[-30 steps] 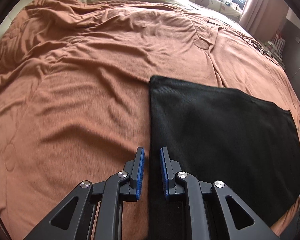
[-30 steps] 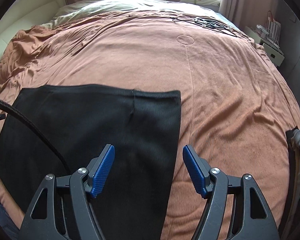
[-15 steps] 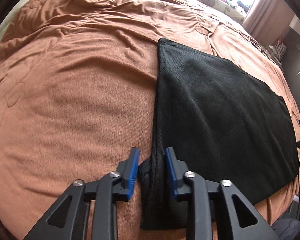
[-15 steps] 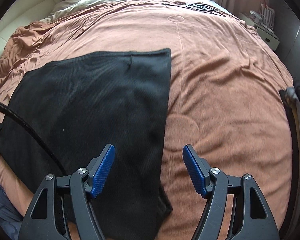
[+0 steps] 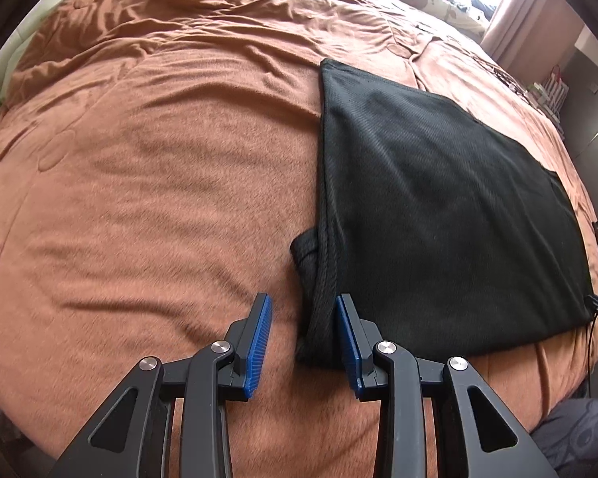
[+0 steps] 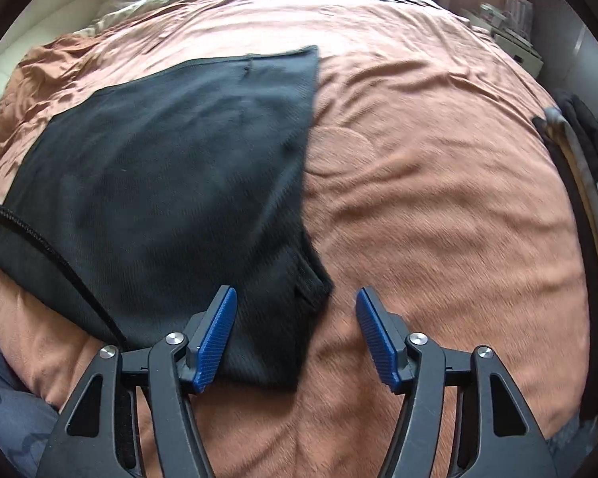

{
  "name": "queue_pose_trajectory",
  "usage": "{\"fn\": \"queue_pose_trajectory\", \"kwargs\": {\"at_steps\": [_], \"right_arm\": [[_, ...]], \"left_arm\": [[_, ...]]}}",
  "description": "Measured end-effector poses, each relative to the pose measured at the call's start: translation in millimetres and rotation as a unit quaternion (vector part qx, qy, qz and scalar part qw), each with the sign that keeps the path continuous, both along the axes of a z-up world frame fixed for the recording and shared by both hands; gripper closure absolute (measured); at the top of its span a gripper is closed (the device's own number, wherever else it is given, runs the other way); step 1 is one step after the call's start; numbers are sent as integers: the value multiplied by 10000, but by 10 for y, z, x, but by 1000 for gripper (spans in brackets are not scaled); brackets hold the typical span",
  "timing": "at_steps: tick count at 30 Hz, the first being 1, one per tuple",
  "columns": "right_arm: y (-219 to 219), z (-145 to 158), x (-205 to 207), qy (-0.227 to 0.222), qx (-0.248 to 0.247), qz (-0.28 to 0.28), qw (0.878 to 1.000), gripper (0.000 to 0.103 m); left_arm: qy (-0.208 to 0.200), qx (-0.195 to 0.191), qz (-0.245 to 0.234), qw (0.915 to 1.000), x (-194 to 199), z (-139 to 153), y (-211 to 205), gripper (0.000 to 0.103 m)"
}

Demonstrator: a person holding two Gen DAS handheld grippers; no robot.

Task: Fold small clothes
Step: 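Move both tools to the folded top's side edge and grasp it with the left gripper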

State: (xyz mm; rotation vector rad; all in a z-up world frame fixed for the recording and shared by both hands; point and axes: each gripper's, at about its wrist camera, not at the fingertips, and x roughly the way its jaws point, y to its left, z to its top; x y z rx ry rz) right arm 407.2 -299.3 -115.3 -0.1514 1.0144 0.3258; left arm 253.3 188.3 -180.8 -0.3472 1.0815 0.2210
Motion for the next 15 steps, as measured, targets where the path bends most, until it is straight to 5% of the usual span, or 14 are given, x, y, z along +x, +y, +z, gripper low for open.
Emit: {"fn": "queue_pose_trajectory", "kwargs": {"at_steps": [9, 15], "right_arm": [[-156, 191, -242, -74, 96, -170, 9998, 43], [-180, 421, -402, -245, 567, -44, 9981, 48]], "left_arm": [[-212, -122, 270, 9993, -253, 200, 171, 67], [-467, -804, 378, 9950, -257, 252, 282, 67]]}}
